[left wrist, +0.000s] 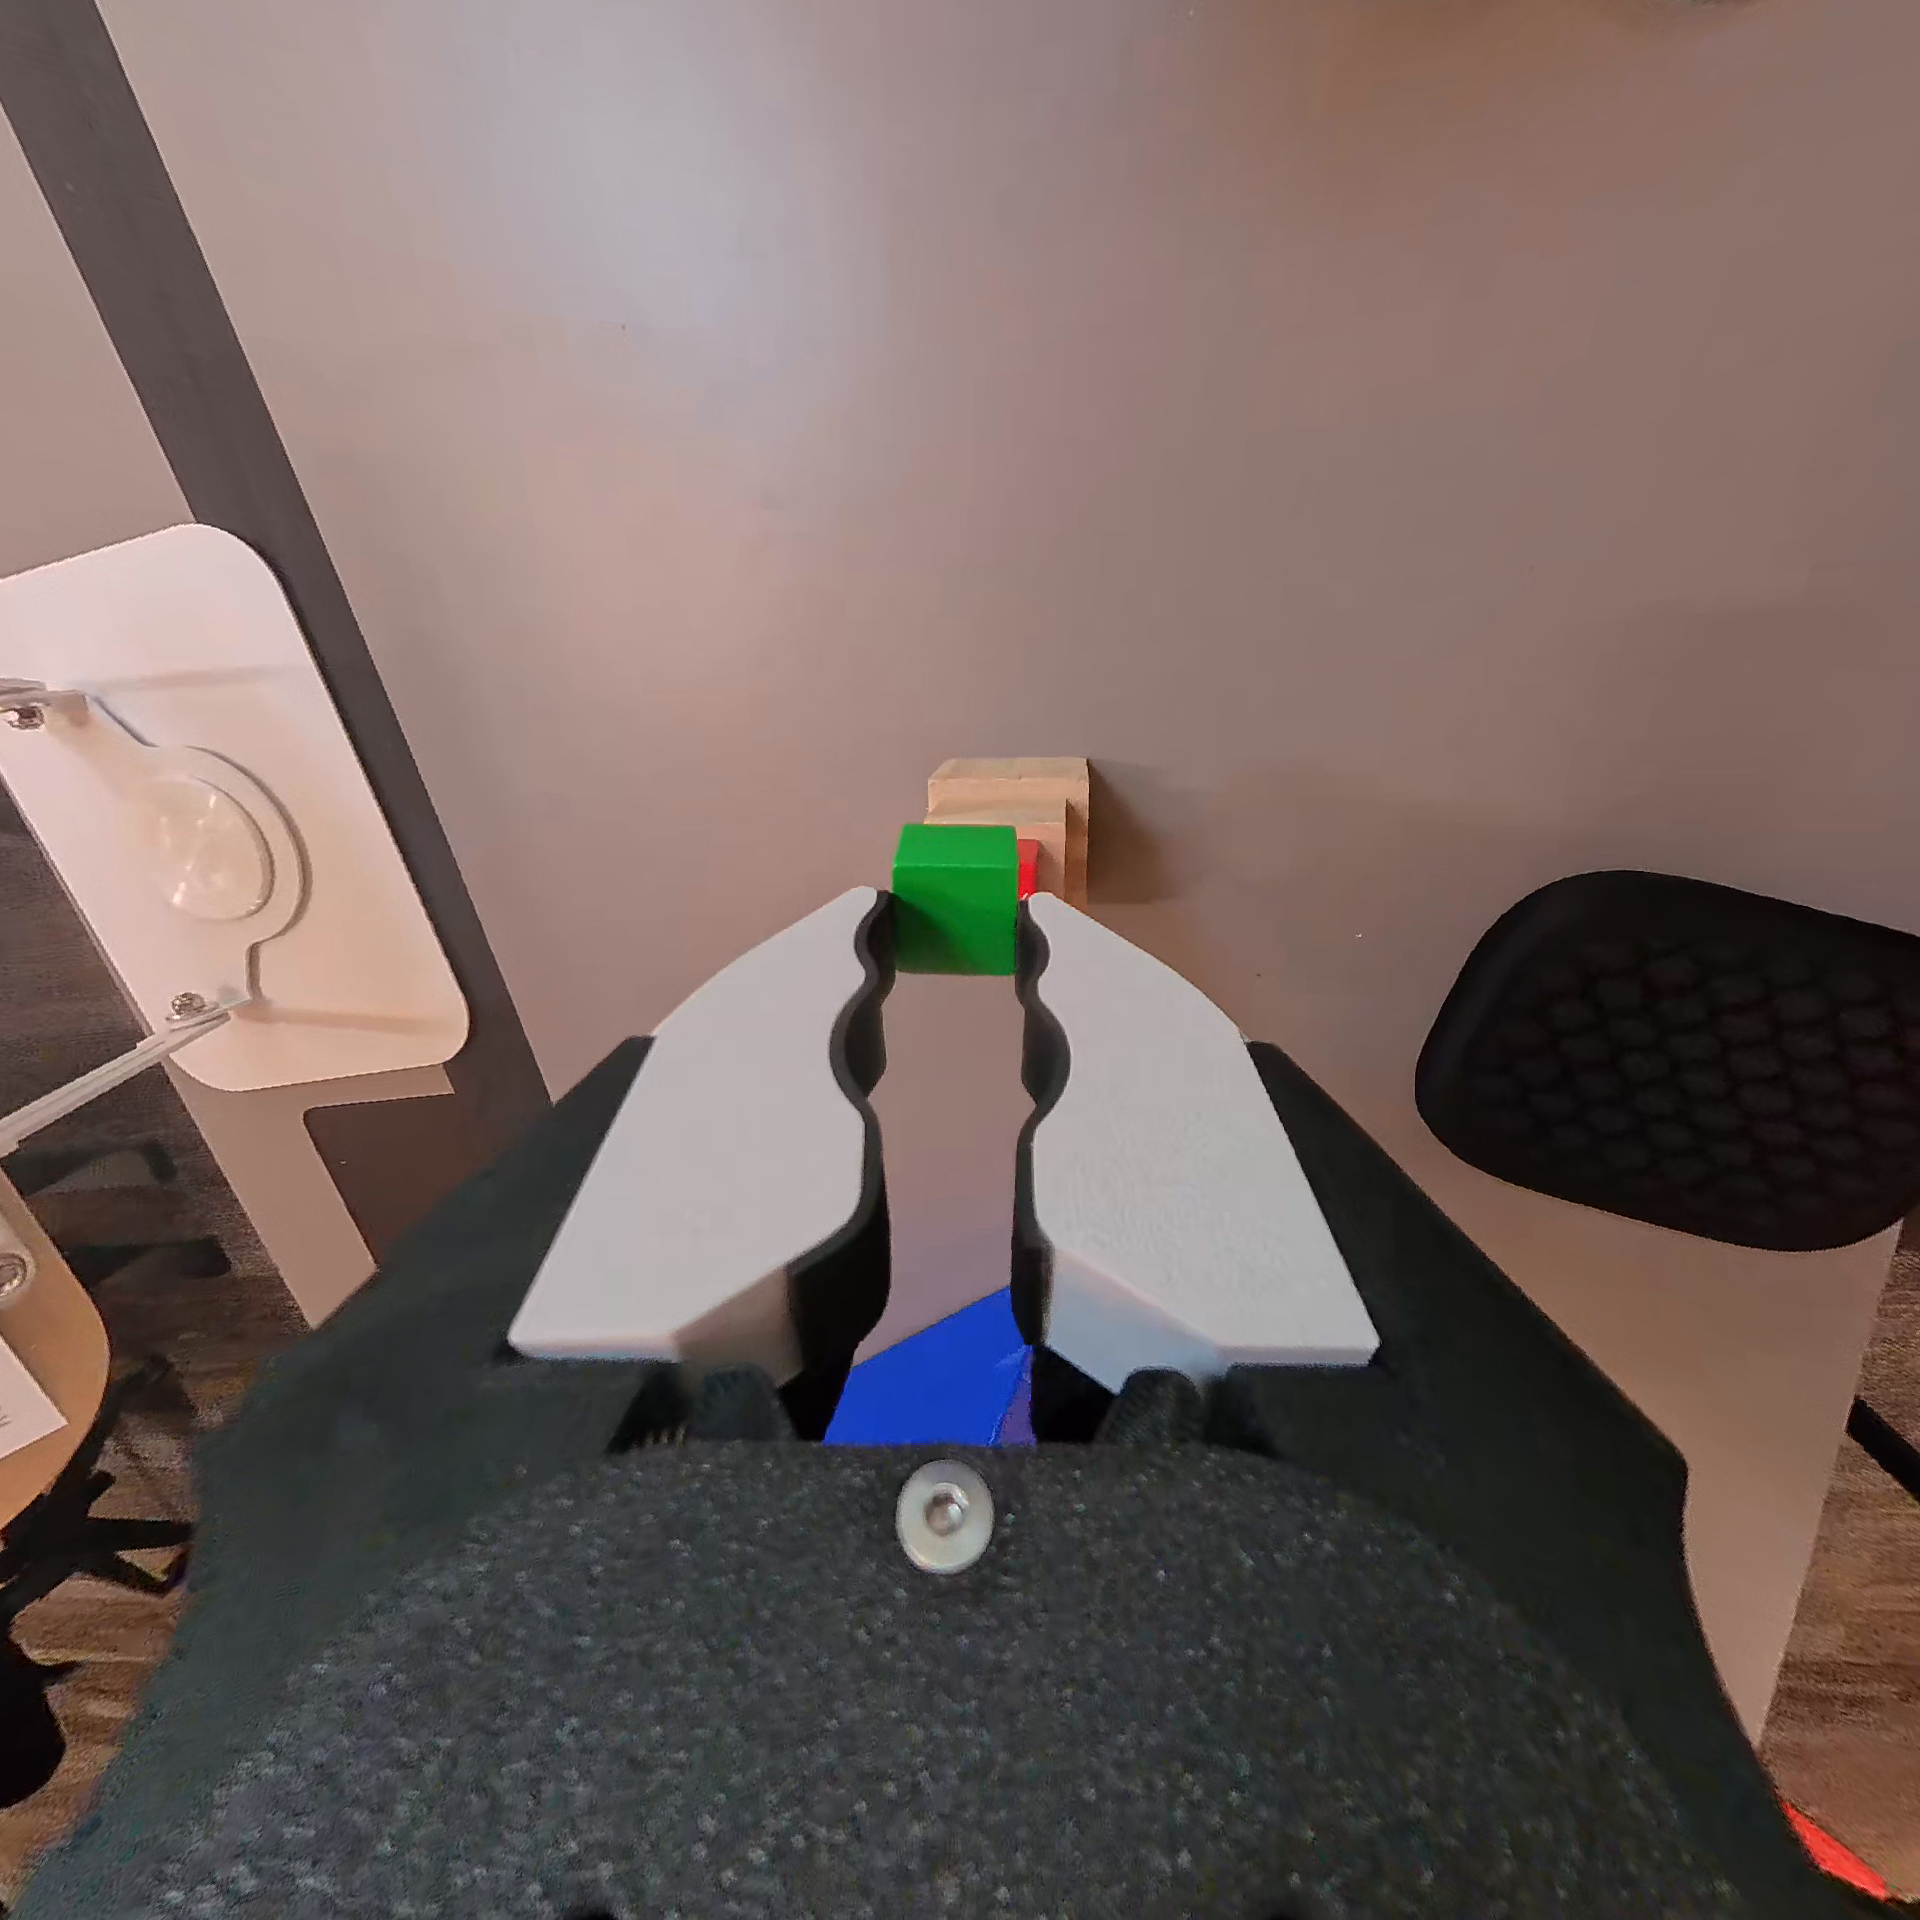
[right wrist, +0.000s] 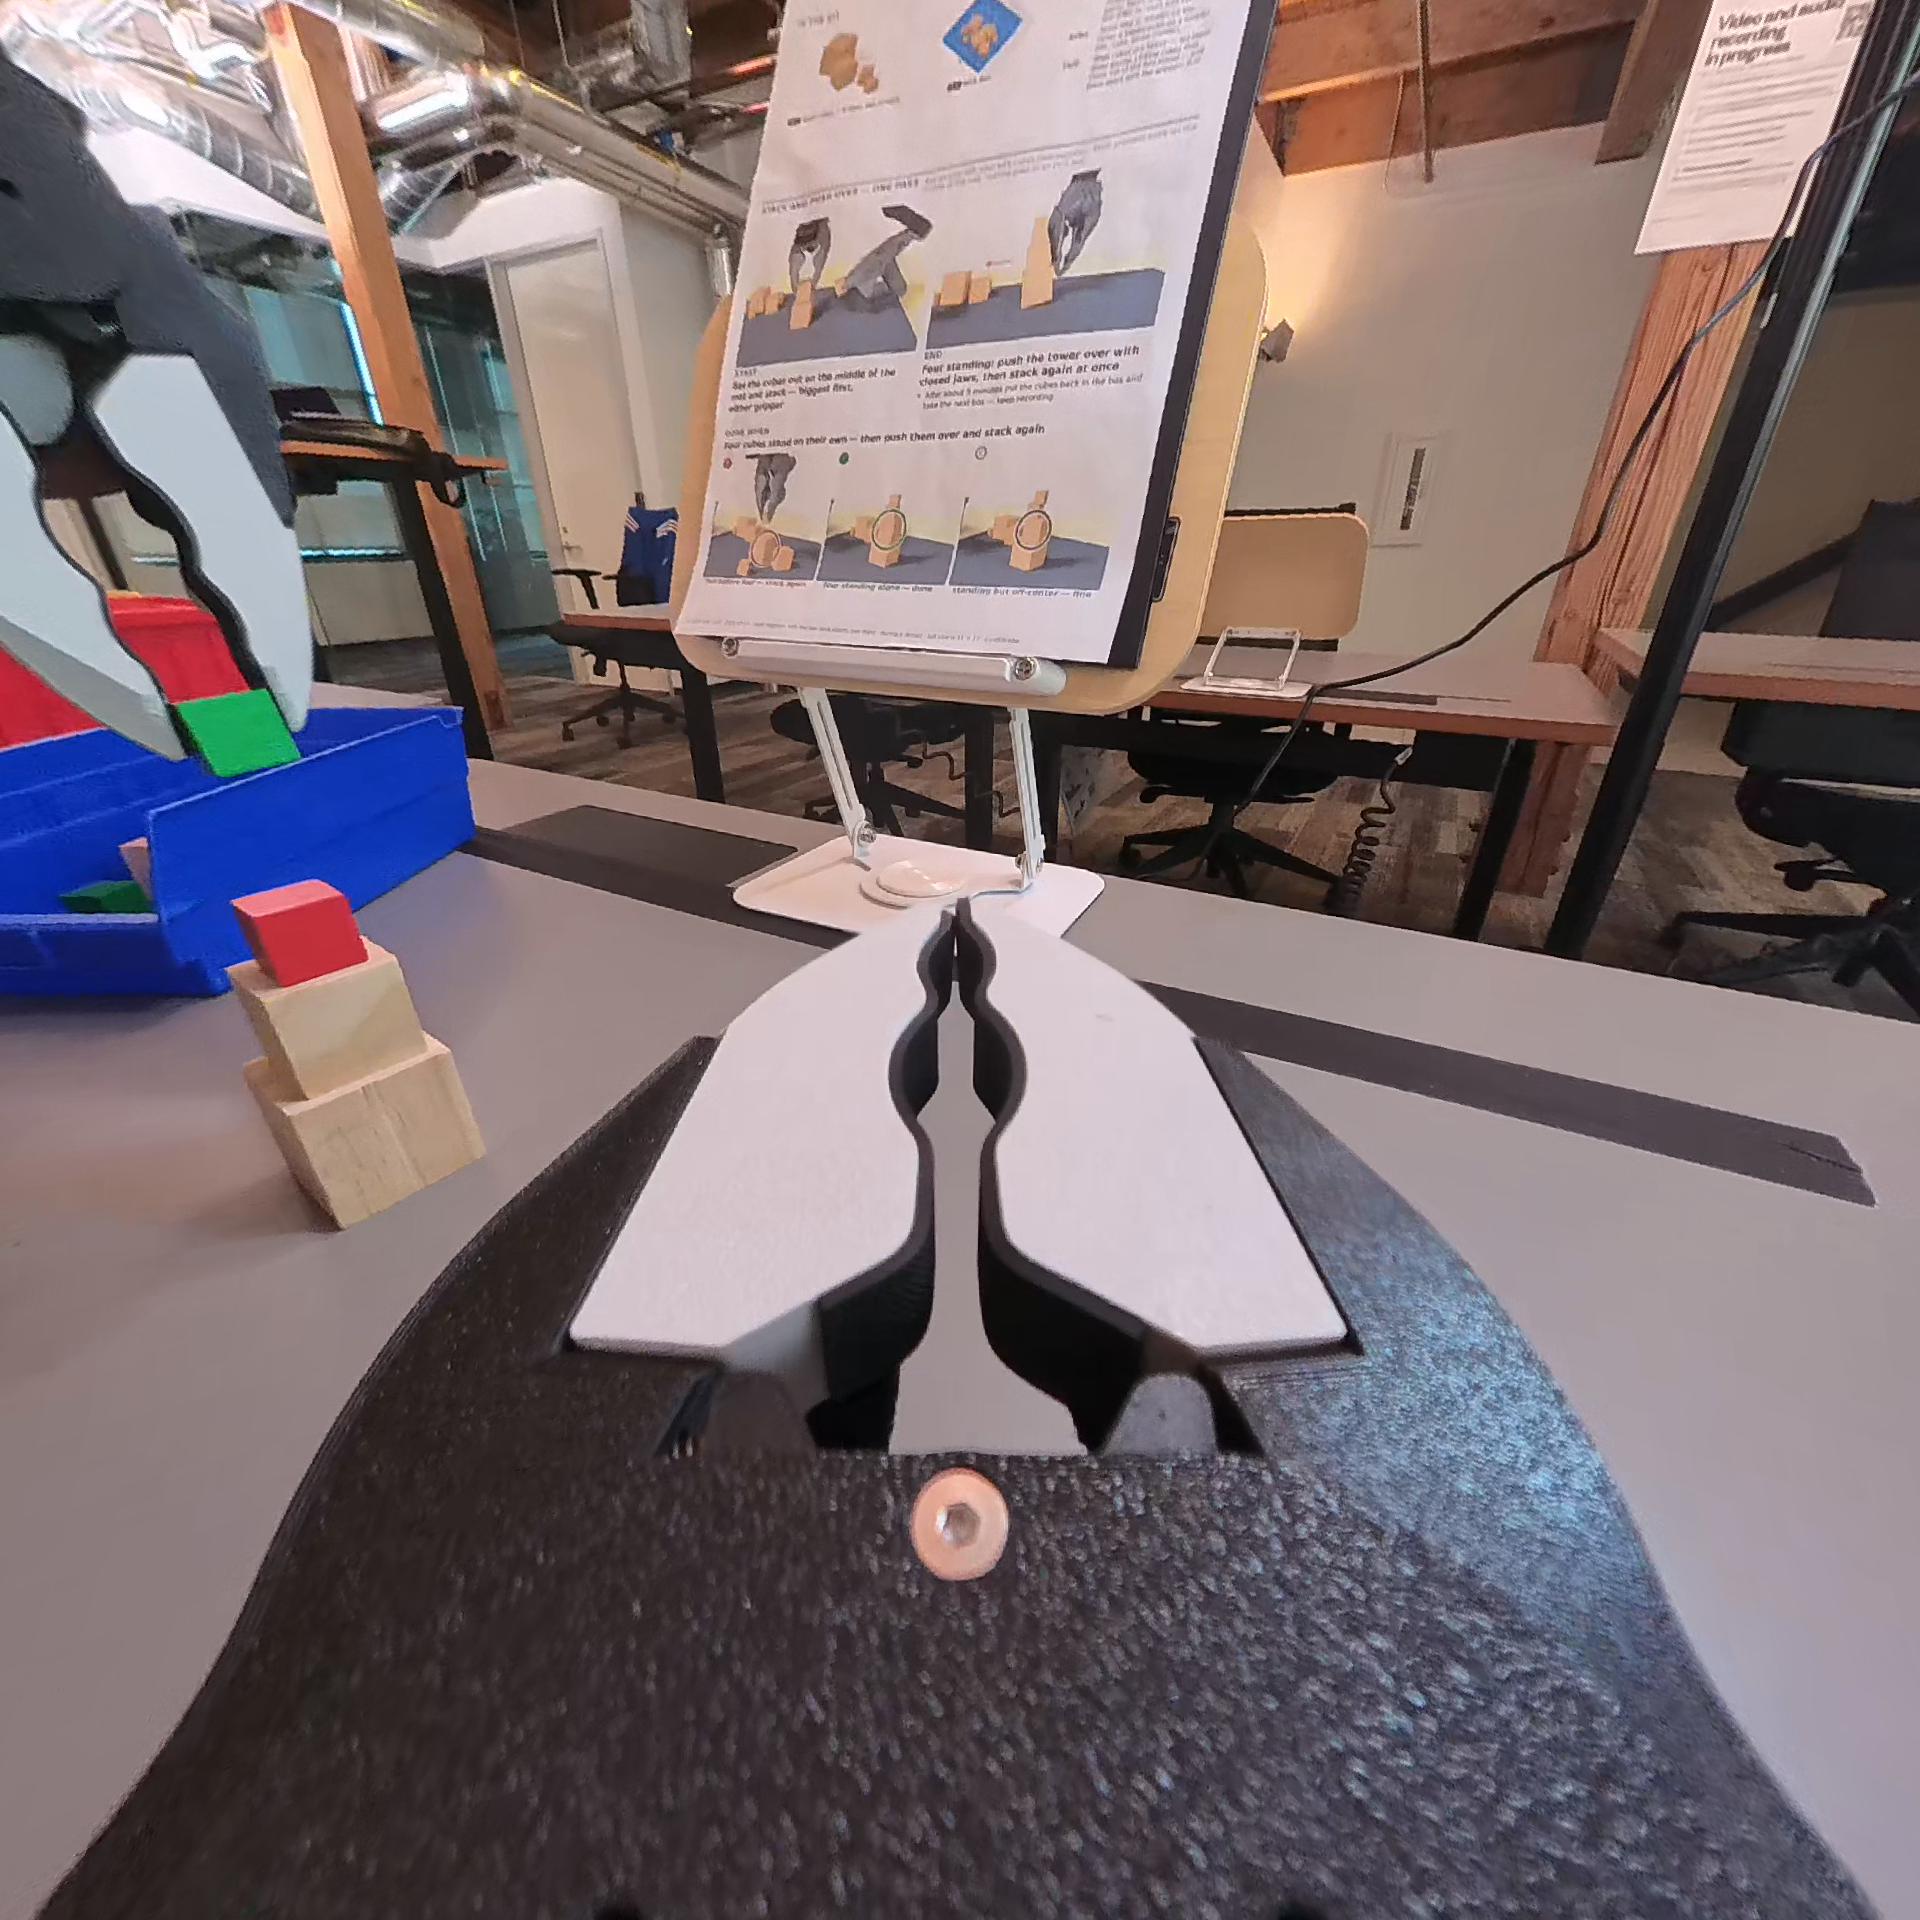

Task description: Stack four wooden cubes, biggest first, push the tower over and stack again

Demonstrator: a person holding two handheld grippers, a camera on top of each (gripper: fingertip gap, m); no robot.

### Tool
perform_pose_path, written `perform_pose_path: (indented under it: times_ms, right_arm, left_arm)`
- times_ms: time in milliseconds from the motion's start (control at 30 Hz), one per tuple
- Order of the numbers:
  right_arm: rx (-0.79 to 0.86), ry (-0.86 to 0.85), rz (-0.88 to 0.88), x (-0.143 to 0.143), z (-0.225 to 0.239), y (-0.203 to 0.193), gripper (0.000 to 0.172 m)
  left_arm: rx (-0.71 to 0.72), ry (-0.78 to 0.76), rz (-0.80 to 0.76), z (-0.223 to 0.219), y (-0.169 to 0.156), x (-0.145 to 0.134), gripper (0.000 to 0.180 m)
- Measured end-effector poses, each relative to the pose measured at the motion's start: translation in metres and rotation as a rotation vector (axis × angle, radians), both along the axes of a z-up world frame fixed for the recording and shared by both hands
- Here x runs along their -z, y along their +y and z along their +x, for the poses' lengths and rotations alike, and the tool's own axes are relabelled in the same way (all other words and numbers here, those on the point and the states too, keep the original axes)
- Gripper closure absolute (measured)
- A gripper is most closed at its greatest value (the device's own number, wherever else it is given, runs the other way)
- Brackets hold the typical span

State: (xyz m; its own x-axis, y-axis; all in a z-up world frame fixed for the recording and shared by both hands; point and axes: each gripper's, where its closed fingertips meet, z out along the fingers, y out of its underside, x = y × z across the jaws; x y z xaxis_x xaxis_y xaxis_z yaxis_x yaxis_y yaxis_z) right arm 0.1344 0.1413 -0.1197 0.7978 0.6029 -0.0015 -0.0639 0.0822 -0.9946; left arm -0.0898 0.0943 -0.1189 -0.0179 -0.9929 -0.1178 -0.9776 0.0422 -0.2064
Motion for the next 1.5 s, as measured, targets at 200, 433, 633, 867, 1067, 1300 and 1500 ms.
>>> perform_pose_path:
  times_ms: [200, 433, 633, 867, 1067, 1300, 1500]
  right_arm:
    - [-0.011, -0.003, -0.006, 0.002, -0.003, 0.0, 0.171]
    - [-0.022, -0.01, -0.021, 0.005, -0.005, 0.0, 0.171]
    - [-0.029, -0.015, -0.026, 0.006, -0.006, 0.0, 0.171]
    - [-0.034, -0.016, -0.032, 0.007, -0.007, 0.001, 0.171]
    - [-0.036, -0.016, -0.036, 0.008, -0.007, 0.001, 0.171]
    - [-0.038, -0.019, -0.037, 0.008, -0.008, 0.001, 0.171]
    - [-0.037, -0.02, -0.035, 0.008, -0.007, 0.0, 0.171]
  left_arm:
    - [-0.029, 0.026, -0.021, -0.007, 0.003, 0.006, 0.158]
    - [-0.005, 0.061, -0.056, -0.016, 0.002, 0.031, 0.158]
    - [-0.004, 0.07, -0.077, -0.018, 0.0, 0.041, 0.159]
    - [-0.016, 0.078, -0.088, -0.02, -0.001, 0.046, 0.159]
    - [-0.022, 0.076, -0.093, -0.02, -0.001, 0.046, 0.158]
    - [-0.026, 0.059, -0.084, -0.019, 0.001, 0.045, 0.155]
    - [-0.026, 0.001, -0.069, -0.017, 0.0, 0.029, 0.15]
